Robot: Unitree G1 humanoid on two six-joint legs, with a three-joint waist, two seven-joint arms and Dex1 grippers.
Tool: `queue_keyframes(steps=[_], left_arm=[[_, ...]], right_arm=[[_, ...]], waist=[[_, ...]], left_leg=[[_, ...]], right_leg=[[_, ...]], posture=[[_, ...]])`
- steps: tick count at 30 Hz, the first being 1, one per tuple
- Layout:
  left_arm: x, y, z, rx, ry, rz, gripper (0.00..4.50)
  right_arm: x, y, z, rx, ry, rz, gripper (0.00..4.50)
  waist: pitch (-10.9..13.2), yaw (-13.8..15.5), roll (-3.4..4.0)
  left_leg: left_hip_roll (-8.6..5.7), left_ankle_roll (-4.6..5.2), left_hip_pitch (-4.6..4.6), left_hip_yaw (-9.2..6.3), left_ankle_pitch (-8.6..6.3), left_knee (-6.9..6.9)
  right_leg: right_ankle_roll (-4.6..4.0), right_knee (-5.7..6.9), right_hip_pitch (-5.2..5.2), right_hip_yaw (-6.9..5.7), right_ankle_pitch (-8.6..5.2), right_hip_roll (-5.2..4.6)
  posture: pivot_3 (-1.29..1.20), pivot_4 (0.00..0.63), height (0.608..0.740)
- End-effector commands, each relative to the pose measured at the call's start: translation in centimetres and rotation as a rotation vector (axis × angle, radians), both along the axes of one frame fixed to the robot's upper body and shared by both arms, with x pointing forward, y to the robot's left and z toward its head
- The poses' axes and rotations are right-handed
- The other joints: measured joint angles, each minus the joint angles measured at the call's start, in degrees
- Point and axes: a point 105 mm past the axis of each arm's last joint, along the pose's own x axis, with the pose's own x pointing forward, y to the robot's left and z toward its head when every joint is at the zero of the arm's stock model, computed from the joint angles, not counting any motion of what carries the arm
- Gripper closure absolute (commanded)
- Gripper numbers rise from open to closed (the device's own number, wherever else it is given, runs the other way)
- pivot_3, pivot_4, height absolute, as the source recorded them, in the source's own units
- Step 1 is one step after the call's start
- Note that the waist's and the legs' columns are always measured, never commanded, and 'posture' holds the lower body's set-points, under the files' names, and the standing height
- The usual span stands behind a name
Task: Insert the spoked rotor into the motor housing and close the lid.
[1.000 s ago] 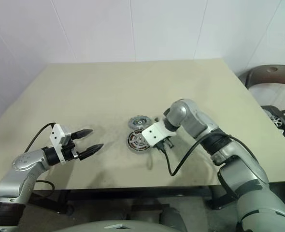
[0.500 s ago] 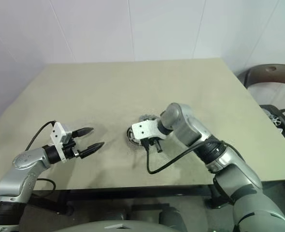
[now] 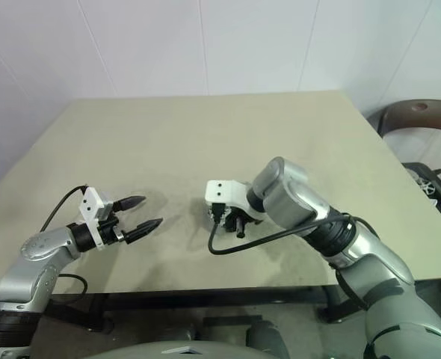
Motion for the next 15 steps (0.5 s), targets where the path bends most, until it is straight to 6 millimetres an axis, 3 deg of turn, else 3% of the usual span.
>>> queue_keyframes(steps=[1, 11, 15], left_arm=[[0.3, -0.4, 1.3, 0.003, -0.051, -0.020, 0.00], [0.3, -0.3, 1.3, 0.007, -0.053, -0.008, 0.00], [0.3, -0.3, 1.2, 0.008, -0.051, -0.009, 0.00]], right_arm=[[0.0, 1.5, 0.9, 0.045, 0.034, -0.068, 4.47], [1.3, 3.2, 0.5, 0.079, 0.113, -0.296, 4.47], [0.7, 3.0, 0.9, 0.089, 0.124, -0.261, 3.19]], waist=[[0.00, -0.02, 0.00], [-0.01, -0.21, -0.01], [-0.01, -0.10, -0.01]], left_leg=[[0.00, 0.00, -0.02, 0.00, 0.00, 0.00], [-0.01, -0.04, -0.04, 0.03, 0.02, -0.05], [-0.02, -0.08, -0.04, 0.03, 0.05, -0.02]], right_leg=[[0.00, 0.00, -0.02, 0.00, 0.00, 0.00], [-0.01, 0.12, -0.19, 0.01, 0.01, -0.02], [-0.02, 0.29, -0.25, 0.02, 0.01, -0.03]], posture=[[0.00, 0.000, 0.740], [0.00, 0.000, 0.740], [0.00, 0.000, 0.740]])
